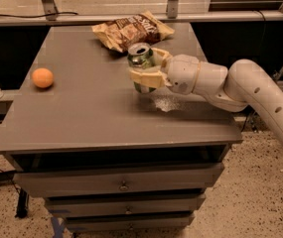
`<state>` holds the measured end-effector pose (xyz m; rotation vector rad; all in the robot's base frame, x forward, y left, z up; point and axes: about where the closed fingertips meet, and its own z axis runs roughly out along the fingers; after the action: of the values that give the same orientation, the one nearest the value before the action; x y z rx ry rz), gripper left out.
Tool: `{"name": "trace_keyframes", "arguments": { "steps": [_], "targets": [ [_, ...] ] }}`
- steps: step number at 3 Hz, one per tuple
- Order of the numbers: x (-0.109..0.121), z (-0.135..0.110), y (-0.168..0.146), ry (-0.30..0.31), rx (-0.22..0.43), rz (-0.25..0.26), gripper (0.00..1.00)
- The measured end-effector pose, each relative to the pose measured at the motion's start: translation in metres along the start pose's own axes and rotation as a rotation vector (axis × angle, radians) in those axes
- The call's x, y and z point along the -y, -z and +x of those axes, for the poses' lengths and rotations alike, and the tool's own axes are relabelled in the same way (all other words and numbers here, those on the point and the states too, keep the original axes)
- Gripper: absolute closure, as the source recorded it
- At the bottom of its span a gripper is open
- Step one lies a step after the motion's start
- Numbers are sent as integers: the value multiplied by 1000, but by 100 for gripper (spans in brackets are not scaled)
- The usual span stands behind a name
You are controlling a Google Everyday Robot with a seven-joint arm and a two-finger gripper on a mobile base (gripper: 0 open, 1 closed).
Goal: Pick green can
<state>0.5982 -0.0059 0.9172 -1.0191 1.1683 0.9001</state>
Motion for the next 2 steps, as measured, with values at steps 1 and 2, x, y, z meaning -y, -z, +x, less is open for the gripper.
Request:
{"name": "trace_keyframes", "arguments": {
  "steps": [1,2],
  "targets": [
    [-2,13,2,-48,43,3,100],
    [-2,17,11,-65,56,11,82]
  ]
}}
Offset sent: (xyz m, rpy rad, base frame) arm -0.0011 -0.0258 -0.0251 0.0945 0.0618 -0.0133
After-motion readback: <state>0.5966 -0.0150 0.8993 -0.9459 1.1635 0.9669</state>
